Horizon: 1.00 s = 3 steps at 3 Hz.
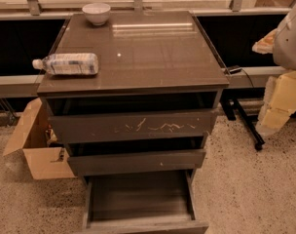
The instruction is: Place blue plastic bottle into bottom drawer
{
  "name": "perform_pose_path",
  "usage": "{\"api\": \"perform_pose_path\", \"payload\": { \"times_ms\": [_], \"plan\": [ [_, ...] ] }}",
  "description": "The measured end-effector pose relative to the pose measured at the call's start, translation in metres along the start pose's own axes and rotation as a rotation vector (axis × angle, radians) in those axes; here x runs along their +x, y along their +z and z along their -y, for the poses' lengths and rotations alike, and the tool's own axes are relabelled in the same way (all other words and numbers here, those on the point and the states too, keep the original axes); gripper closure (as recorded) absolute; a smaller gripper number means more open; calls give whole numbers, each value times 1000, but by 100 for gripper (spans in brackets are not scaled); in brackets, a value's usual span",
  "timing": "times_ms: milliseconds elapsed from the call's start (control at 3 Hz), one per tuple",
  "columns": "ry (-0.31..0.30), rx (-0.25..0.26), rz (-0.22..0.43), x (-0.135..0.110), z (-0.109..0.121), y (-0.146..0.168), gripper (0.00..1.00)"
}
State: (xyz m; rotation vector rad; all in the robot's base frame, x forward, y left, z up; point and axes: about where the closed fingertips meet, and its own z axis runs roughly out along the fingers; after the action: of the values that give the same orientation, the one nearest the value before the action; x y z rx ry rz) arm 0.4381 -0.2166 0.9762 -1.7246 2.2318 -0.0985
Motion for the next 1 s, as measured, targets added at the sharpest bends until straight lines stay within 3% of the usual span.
{"api": "perform_pose_path", "payload": {
  "times_ms": [333, 667, 1000],
  "plan": [
    [0, 2, 1, -1, 0, 0, 0],
    [-39, 11, 64, -39, 29, 17, 0],
    [-86, 8, 192, -100, 70, 46, 0]
  ]
}}
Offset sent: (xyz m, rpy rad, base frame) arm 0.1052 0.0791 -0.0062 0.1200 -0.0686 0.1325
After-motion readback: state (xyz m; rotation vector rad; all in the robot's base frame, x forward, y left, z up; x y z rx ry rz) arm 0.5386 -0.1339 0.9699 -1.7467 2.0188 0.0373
